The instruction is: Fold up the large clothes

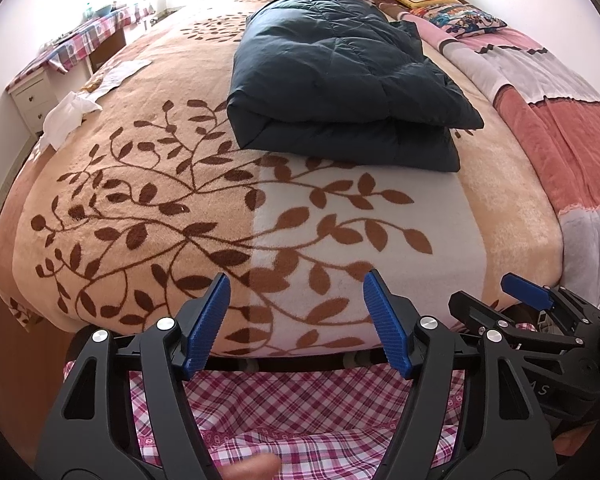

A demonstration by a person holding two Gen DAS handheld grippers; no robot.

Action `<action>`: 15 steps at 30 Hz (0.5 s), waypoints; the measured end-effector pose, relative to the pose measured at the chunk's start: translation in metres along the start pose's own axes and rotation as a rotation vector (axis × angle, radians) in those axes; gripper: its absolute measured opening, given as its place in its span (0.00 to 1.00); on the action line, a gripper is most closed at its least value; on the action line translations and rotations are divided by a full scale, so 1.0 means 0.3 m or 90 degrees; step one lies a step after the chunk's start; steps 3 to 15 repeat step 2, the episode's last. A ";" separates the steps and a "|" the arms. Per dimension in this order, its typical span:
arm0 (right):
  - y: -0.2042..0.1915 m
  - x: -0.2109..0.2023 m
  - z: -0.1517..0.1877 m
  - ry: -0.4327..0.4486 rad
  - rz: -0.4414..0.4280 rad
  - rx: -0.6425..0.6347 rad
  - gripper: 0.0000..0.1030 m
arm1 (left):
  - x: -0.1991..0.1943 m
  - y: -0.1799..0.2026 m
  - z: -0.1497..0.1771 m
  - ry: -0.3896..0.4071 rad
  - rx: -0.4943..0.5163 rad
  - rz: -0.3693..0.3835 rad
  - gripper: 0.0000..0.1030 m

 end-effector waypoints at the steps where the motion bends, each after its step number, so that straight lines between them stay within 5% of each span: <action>1: -0.001 0.000 -0.001 0.000 0.000 0.000 0.77 | 0.001 0.001 0.001 0.000 0.000 0.000 0.67; 15: 0.000 0.001 0.002 -0.001 0.000 0.001 0.77 | 0.001 0.001 0.001 0.000 0.000 0.000 0.67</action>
Point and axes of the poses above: each gripper's, at about its wrist camera, not at the fingertips, and x roughly the way its jaws point, y to its right, z to its underside, the point moved 2 cm from there along x, roughly the way its jaws point, and after that the axes turned 11 degrees about z, right-handed, at the moved point
